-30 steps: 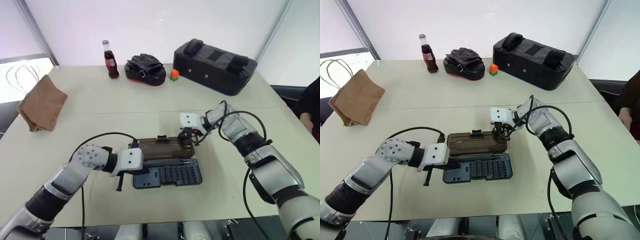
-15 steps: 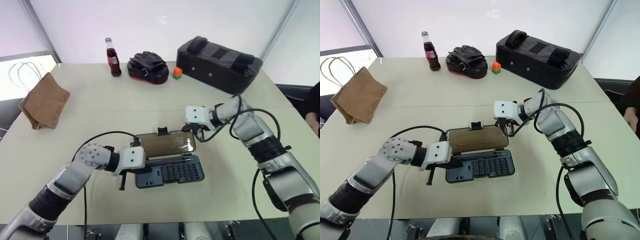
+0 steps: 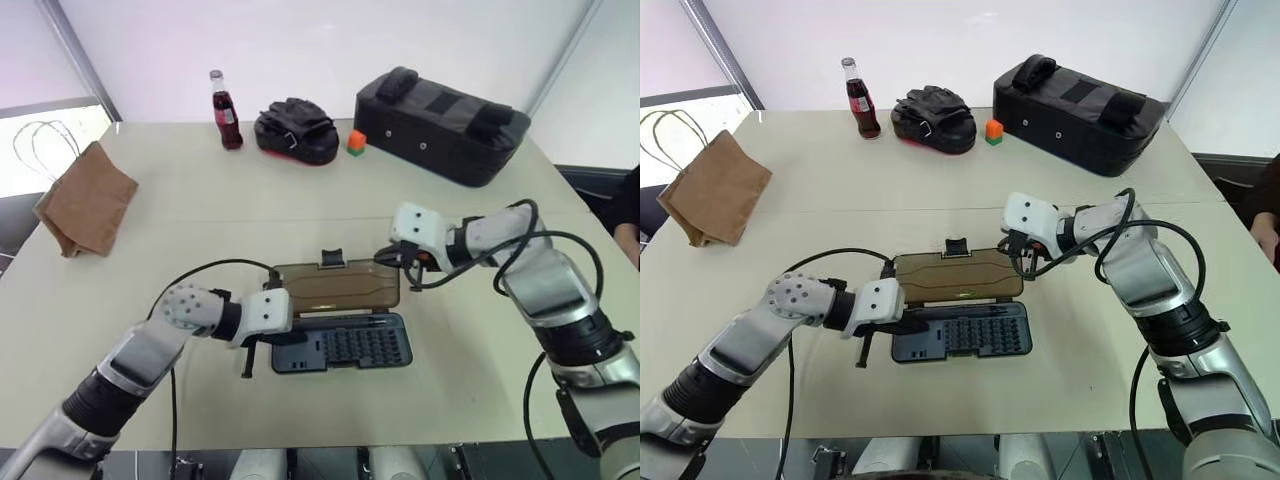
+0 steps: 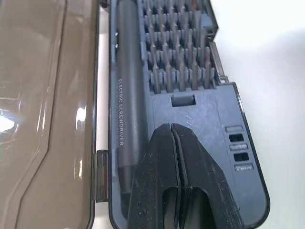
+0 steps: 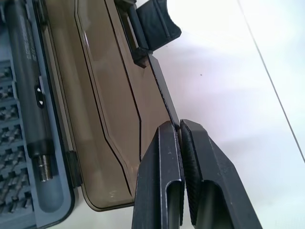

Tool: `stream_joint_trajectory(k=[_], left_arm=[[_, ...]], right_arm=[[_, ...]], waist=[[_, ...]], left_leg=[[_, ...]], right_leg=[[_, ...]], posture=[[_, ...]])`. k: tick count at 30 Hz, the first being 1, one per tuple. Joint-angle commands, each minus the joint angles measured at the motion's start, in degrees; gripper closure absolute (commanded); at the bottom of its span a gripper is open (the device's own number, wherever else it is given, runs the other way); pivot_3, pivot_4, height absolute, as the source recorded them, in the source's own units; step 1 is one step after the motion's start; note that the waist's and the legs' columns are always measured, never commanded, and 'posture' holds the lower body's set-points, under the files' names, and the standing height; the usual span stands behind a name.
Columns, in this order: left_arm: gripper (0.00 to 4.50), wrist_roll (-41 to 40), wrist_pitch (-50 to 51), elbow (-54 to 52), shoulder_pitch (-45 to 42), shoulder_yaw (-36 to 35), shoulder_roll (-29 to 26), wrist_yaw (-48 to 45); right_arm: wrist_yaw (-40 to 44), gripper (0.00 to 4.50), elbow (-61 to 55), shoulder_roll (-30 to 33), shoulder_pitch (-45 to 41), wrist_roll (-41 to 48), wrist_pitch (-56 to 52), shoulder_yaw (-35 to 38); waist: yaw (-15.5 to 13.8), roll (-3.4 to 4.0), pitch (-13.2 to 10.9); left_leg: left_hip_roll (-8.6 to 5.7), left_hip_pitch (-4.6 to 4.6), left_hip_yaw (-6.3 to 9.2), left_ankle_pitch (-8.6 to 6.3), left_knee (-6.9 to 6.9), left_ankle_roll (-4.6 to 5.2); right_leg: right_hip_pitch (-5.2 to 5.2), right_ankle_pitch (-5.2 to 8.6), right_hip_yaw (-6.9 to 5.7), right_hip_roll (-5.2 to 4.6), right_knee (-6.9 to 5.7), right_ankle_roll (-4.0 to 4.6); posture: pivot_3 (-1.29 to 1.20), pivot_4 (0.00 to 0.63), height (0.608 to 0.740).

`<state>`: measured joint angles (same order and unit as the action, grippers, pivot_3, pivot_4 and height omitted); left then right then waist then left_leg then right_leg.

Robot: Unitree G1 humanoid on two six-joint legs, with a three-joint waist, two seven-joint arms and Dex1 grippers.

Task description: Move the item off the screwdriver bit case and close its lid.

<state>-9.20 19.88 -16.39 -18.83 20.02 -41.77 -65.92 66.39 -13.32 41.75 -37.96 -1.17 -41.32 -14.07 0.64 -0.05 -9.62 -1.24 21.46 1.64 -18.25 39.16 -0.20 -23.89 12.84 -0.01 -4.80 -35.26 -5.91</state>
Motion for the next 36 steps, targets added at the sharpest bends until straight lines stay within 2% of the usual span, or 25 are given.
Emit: stream_joint_trajectory(k=[1, 11, 16, 20, 25, 29, 32, 36], left_arm=[[4.50, -2.82, 1.02, -1.49, -2.03, -3.00, 0.06, -0.78], [4.50, -13.01, 9.46, -10.13, -5.62, -7.57, -0.61, -2.09], [4.50, -17.35, 14.76, -7.38, -12.08, -13.08, 1.39, 2.23], [4.50, -20.44, 19.70, -0.74, -16.91, -19.87, 3.66, 8.56], [4.50, -16.00, 18.22, 13.26, -16.44, -24.63, 5.02, 17.51], [4.50, -10.81, 13.64, 23.73, -15.58, -21.87, 6.68, 20.28], [4.50, -7.62, 9.64, 29.93, -15.69, -17.74, 8.44, 17.93], [4.50, -8.31, 8.48, 35.05, -16.62, -14.37, 11.75, 11.13]], right_arm=[[-1.33, 4.44, -3.42, 0.07, -0.41, 2.72, -0.34, 2.19], [-1.91, 4.44, -0.70, 2.24, 0.31, 2.43, 4.87, 0.13], [-1.99, 4.44, -0.01, 4.03, 1.90, 2.00, 7.42, -0.48], [-2.34, 4.44, 0.50, 4.91, 2.81, 1.77, 8.57, -0.52], [-3.09, 4.44, -0.05, 4.94, 3.38, 2.15, 8.76, -0.10], [-3.79, 4.44, -0.24, 4.64, 3.03, 2.18, 9.33, -0.16], [-4.18, 4.44, -0.32, 4.49, 2.61, 1.96, 10.04, -0.45], [-4.58, 4.44, -0.13, 4.25, 2.19, 1.90, 10.16, -0.71]], waist=[[0.15, -0.05, -0.11], [-0.04, -0.05, -0.36], [-0.08, -0.18, -0.47], [0.05, -0.19, -0.50], [0.22, -0.18, -0.51], [0.02, -0.19, -0.52], [-0.31, -0.24, -0.55], [-0.36, -0.25, -0.55]], left_leg=[[0.02, 0.02, 0.00, 0.00, 0.00, 0.00], [0.00, 0.74, -0.01, 0.01, 0.01, -0.02], [-0.02, 0.82, 0.00, 0.01, 0.02, -0.02], [-0.06, 0.82, 0.01, 0.01, 0.04, -0.02], [-0.10, 0.78, 0.01, 0.04, 0.03, -0.07], [-0.15, 0.77, 0.01, 0.07, 0.03, -0.12], [-0.19, 0.82, 0.02, 0.09, 0.03, -0.16], [-0.29, 0.87, 0.01, 0.25, 0.03, -0.44]], right_leg=[[-0.04, 0.00, 0.00, 0.02, -0.01, 0.00], [-0.71, -0.13, -0.02, 0.02, -0.03, -0.23], [-0.73, -0.13, -0.06, 0.01, 0.03, -0.23], [-0.73, -0.14, -0.07, 0.02, 0.01, -0.24], [-0.76, -0.14, -0.07, 0.11, -0.03, -0.24], [-0.76, -0.14, -0.07, 0.07, -0.05, -0.24], [-0.76, -0.14, -0.09, 0.05, -0.03, -0.24], [-0.76, -0.14, -0.09, -0.06, 0.02, -0.24]], posture=[[0.00, 0.150, 0.740], [0.00, 0.150, 0.740], [0.00, 0.150, 0.740], [0.00, 0.150, 0.740], [0.00, 0.150, 0.740], [0.00, 0.150, 0.740], [0.00, 0.150, 0.740], [0.00, 0.150, 0.740]])
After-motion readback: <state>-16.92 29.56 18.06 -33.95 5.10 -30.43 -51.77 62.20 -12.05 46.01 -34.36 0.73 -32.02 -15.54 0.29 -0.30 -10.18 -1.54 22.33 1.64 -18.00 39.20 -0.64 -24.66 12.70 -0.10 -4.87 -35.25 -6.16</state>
